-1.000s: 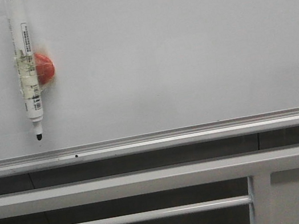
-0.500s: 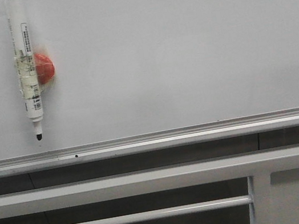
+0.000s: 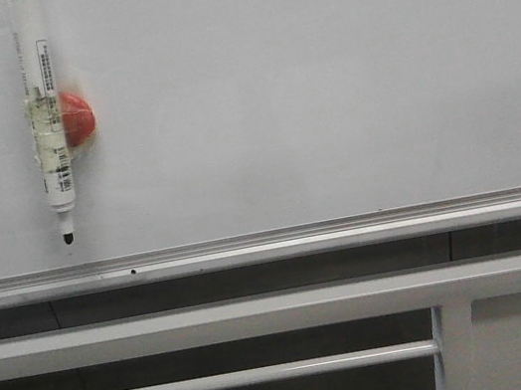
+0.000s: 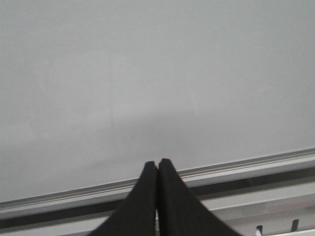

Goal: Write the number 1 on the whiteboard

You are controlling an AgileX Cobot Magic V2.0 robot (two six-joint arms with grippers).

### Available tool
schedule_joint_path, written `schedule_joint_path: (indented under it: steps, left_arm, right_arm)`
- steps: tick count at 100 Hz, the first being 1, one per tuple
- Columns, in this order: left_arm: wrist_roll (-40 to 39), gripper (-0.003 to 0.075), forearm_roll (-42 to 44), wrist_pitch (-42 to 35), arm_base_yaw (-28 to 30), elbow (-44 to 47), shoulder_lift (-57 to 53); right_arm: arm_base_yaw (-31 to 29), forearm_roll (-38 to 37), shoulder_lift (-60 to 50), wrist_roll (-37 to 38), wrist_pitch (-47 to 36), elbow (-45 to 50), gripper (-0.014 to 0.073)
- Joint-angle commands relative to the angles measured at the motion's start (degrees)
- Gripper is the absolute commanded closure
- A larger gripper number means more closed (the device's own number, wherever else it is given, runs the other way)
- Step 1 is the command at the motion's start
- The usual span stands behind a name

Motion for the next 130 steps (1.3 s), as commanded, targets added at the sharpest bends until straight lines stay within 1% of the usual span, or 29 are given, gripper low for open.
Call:
schedule_joint_path:
  steps: [1, 4, 17, 26, 33, 40, 48, 53, 64, 73, 81, 86, 89, 96, 102, 108, 117, 130]
  left_arm:
    - [0.0, 0.0741, -0.5, -6.5, -0.5, 0.4, -1.4]
    - [-0.4, 0.0741, -0.5, -6.5, -0.5, 0.4, -1.4]
    - [-0.4, 0.0741, -0.5, -6.4, -0.5, 0.4, -1.4]
    - [-0.4, 0.0741, -0.5, -6.4, -0.5, 0.4, -1.4]
    - [-0.4, 0.0741, -0.5, -6.4, -0.5, 0.4, -1.4]
    - [-0.4, 0.0741, -1.9, -6.4, -0.5, 0.4, -1.4]
    - [-0.4, 0.0741, -4.4, -6.4, -0.5, 0.4, -1.4]
    - [-0.4, 0.0741, -5.6, -6.4, -0.5, 0.4, -1.4]
    - [-0.4, 0.0741, -6.0, -6.5, -0.5, 0.4, -1.4]
    - [-0.4, 0.0741, -6.0, -7.1, -0.5, 0.4, -1.4]
    - [-2.1, 0.0741, -6.2, -7.4, -0.5, 0.3, -1.4]
    - [-2.1, 0.0741, -6.0, -7.0, -0.5, 0.2, -1.4]
    - [-2.1, 0.0741, -6.0, -6.6, -0.5, -0.1, -1.4]
    - [-2.1, 0.0741, -5.8, -4.2, -0.5, -1.2, -1.3]
    - [-1.9, 0.0741, -4.7, 0.3, -0.5, -3.1, -1.1]
    - [-1.7, 0.0741, -1.4, 5.0, -0.5, -5.9, -0.5]
    - [-1.6, 0.0741, 1.8, 10.8, -0.5, -9.8, 1.4]
    - [-1.6, 0.0741, 2.0, 13.7, -0.5, -14.9, 4.4]
  right_arm:
    - [0.1, -6.8, -1.1, -0.3, -6.6, 1.3, 0.0657]
    - [0.1, -7.1, -1.1, -0.3, -8.4, 1.3, 0.0657]
    - [0.1, -6.3, -1.1, -0.3, -20.7, 1.3, 0.0657]
    - [0.1, -6.1, -1.1, -0.2, -27.3, 1.3, 0.0657]
    - [0.1, -5.9, -1.1, -0.2, -30.0, 1.3, 0.0657]
    - [0.1, -5.8, -1.1, 0.3, -30.2, 1.3, 0.0657]
    - [0.1, -4.0, -1.1, 5.9, -30.1, 1.3, 0.0657]
    - [0.1, -2.2, -1.1, 7.9, -28.9, 1.3, 0.0657]
    - [0.1, -1.4, -1.1, 9.5, -25.0, 1.3, 0.0657]
    - [0.1, -1.4, -1.1, 10.7, -25.1, 1.3, 0.0657]
    - [0.1, -1.4, -1.1, 14.2, -25.9, 0.8, 0.0657]
    - [0.1, -2.1, -1.1, 14.2, -23.3, -0.7, 0.0657]
    - [0.1, -2.5, -1.1, 14.2, -20.0, -1.9, 0.0657]
    - [0.1, -2.6, -1.1, 14.2, -12.3, -5.2, 0.0657]
    - [0.1, -2.7, -1.1, 13.8, -7.3, -7.7, 0.0657]
    - [0.1, -3.3, -1.1, 13.0, -3.1, -10.2, 0.0657]
    - [0.1, -4.0, -0.8, 13.0, 1.3, -13.2, 0.0657]
    - [0.1, -4.0, 0.4, 13.0, 6.2, -15.6, 0.0657]
